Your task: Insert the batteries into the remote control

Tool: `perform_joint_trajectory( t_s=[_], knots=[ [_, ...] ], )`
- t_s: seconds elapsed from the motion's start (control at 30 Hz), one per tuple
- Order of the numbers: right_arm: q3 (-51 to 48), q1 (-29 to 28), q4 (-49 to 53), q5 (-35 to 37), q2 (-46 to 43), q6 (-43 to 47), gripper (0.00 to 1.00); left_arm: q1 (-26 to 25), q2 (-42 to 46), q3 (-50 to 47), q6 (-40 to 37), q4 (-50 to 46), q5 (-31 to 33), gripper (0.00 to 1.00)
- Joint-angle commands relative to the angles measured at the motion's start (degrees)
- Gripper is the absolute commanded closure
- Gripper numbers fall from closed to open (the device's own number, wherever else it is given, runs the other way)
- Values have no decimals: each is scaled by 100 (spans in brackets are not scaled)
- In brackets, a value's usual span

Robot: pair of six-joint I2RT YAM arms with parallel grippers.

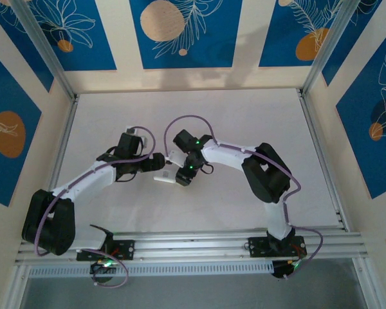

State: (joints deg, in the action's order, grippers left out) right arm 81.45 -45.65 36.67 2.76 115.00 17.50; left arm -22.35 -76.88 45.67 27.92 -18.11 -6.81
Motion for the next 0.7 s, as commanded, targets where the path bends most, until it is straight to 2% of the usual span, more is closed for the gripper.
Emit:
perform_joint_trajectory(
  t_s=[0.0, 0.4, 0.67],
  knots=[
    [102, 2, -32, -39, 200, -42, 42, -50, 90, -23, -42, 27, -251, 1],
    [120, -6, -20, -90, 251, -167, 35, -44, 62, -38, -28, 69, -269, 1],
    [42, 46, -45, -335, -341, -450, 29, -50, -18, -59, -15, 104, -304, 1]
  ],
)
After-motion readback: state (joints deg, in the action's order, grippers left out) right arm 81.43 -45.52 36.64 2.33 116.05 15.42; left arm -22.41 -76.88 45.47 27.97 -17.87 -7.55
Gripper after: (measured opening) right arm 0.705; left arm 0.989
